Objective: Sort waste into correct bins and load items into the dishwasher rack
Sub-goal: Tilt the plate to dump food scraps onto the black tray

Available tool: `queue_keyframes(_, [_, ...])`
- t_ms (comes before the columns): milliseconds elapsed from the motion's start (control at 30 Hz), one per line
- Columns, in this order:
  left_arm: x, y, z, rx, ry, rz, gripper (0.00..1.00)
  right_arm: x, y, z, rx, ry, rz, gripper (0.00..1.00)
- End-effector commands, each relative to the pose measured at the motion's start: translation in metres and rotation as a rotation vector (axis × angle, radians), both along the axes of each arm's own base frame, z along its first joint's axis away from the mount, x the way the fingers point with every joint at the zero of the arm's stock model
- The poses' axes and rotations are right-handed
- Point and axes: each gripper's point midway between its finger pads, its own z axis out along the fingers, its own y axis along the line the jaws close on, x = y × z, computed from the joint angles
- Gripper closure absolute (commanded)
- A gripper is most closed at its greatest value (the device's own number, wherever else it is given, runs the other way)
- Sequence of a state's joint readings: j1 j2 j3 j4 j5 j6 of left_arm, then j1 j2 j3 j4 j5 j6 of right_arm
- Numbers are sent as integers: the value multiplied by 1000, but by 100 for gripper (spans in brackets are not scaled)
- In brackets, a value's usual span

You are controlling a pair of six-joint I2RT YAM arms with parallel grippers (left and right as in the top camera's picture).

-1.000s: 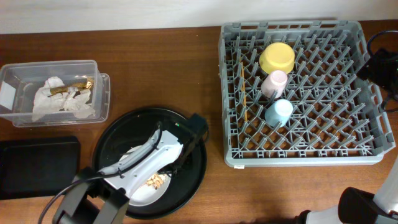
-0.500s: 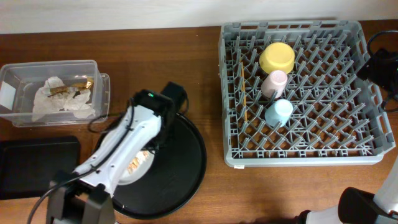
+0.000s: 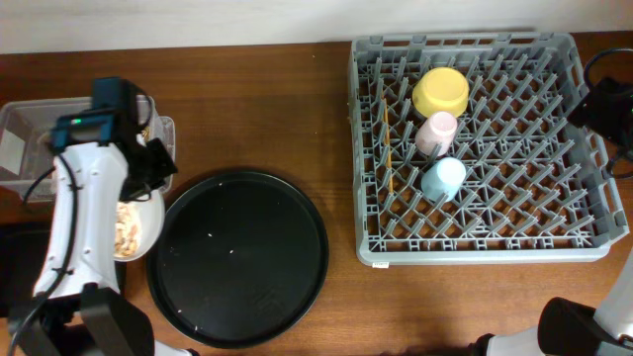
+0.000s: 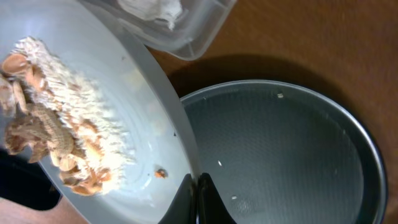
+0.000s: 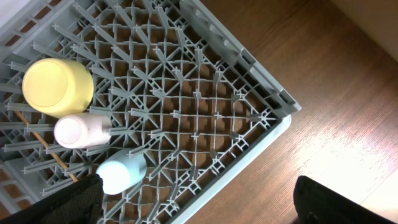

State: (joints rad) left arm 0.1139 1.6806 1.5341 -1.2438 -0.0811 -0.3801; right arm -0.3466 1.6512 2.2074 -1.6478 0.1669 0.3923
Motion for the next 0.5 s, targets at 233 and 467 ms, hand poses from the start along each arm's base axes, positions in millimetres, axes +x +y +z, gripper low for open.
queue_keyframes(233, [11,105,19,-232,-258,294,99,0,-1,-1,2,1,-8,2])
queue_keyframes(467, [-5,148,45,-509,-462,432,99,0,-1,-1,2,1,-7,2])
